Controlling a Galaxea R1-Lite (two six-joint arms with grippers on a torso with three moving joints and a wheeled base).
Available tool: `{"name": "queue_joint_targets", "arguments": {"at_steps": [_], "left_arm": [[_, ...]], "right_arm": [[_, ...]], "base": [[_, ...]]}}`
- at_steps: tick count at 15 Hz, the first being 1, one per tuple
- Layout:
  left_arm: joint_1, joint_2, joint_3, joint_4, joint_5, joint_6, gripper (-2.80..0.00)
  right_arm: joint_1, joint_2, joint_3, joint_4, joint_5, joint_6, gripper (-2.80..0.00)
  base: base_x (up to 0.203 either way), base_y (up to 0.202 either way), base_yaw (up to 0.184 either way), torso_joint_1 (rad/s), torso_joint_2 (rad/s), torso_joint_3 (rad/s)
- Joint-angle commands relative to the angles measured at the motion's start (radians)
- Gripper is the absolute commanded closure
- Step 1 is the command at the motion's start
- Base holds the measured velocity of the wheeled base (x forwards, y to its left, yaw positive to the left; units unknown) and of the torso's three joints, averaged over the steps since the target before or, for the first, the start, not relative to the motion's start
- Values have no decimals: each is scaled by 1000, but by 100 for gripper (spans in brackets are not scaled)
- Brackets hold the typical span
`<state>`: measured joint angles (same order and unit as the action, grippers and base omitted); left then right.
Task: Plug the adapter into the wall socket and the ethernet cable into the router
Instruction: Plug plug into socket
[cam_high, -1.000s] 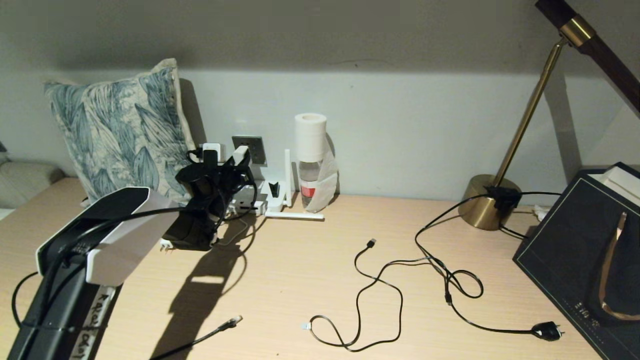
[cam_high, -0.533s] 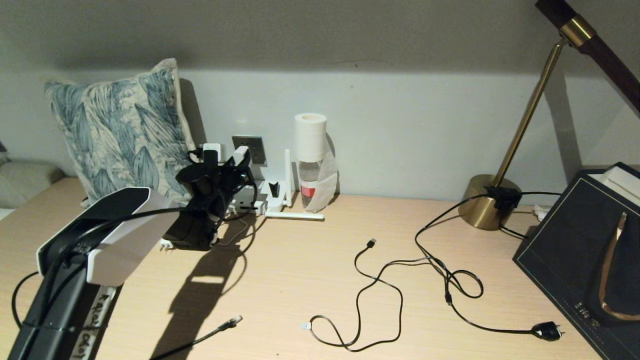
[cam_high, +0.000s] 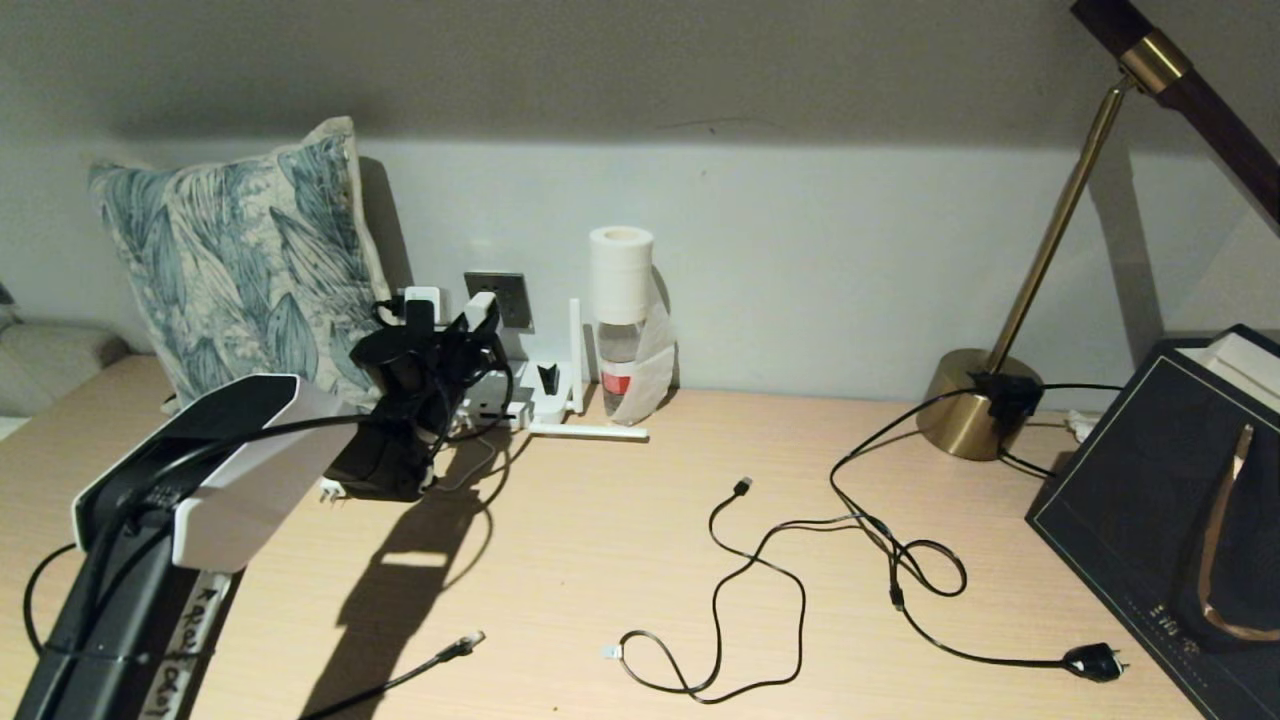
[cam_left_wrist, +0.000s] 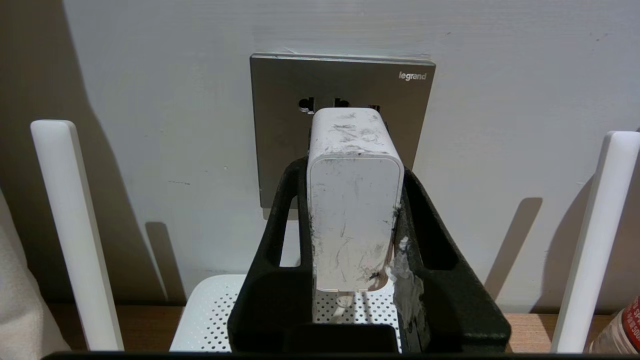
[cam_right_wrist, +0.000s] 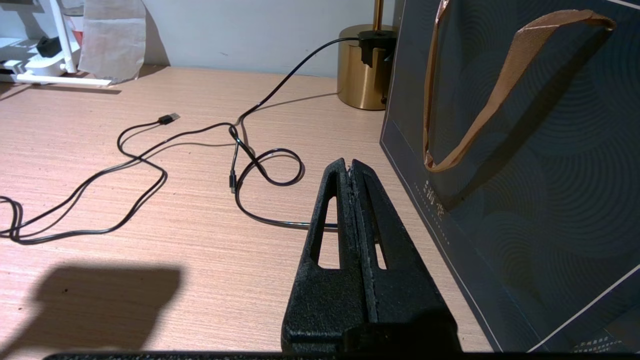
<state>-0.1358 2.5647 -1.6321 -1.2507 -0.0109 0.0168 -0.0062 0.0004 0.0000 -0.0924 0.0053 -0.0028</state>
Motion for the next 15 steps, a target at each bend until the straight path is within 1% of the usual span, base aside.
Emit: {"name": "queue_joint_targets", "arguments": {"at_steps": [1, 15], "left_arm": [[5, 2, 0, -7, 0, 0, 0], [21, 2, -9, 4, -1, 0, 0]], "right_arm": [[0, 1, 35, -1, 1, 0, 0], [0, 1, 35, -1, 1, 0, 0]], "base": [[0, 0, 0, 0, 0, 0], [0, 0, 0, 0, 0, 0]]}}
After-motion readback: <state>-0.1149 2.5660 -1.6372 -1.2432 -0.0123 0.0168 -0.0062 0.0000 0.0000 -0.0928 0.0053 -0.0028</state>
